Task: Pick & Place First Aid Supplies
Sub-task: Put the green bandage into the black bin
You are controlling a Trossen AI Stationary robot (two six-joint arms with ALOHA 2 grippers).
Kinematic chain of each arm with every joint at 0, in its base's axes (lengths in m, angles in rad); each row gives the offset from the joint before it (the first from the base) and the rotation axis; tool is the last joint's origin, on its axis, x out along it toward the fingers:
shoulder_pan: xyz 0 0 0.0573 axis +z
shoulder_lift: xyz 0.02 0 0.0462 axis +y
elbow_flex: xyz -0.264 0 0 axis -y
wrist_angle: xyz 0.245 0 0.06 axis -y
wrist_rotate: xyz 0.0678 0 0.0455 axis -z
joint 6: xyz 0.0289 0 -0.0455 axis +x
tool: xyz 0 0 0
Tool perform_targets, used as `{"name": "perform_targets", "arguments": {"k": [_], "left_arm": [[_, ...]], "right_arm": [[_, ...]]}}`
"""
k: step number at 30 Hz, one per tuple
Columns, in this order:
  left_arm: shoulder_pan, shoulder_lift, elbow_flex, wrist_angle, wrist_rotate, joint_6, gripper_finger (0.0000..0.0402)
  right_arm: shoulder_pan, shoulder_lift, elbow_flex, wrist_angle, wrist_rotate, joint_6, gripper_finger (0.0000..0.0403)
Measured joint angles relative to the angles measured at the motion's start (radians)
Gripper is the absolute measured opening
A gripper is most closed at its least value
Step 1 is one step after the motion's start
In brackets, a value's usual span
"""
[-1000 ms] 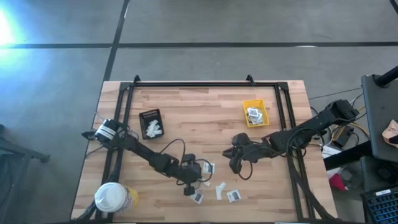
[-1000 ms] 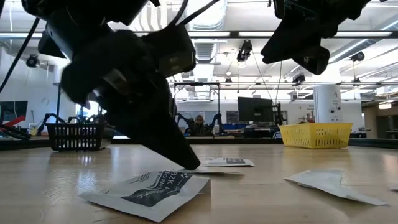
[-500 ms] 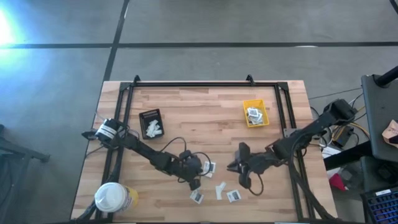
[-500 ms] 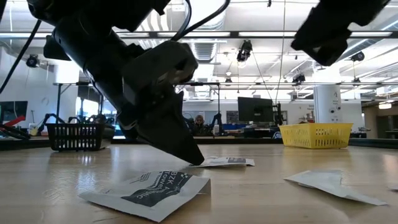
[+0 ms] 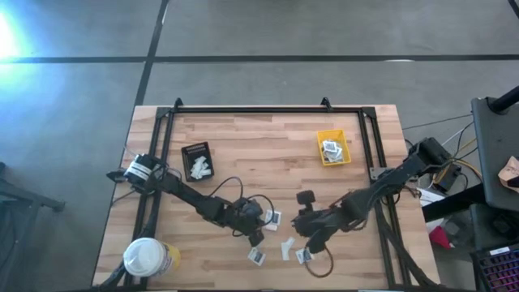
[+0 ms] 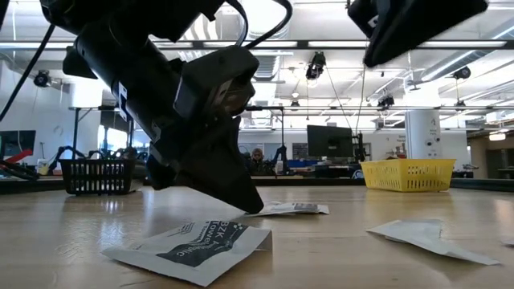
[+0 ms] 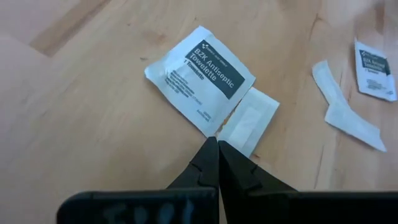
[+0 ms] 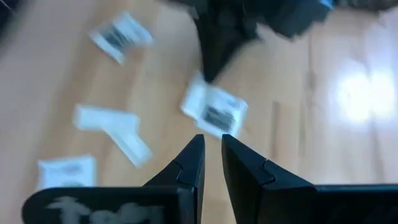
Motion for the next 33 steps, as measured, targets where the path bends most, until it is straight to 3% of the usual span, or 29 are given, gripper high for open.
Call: {"name": "perform_targets", "arguments": {"k": [6,27,33], "left_arm": [[0.000,0.000,0.000,0.000,0.061,-0.056,0.0001],[-0.002,0.000,0.000,-0.002,0.063,-0.136,0.0001],[-0.002,0.000,0.000,-0.002,0.055,-0.153,0.0001]], "right_arm": [[0.019,0.142,0.122,-0.178,0.036,-0.049,0.0045],[0.036,0.443,0.344,-0.191,0.027,-0.260,0.0038],[0.023,0.516,0.399,-0.195,0.026,-0.264,0.0057]]}}
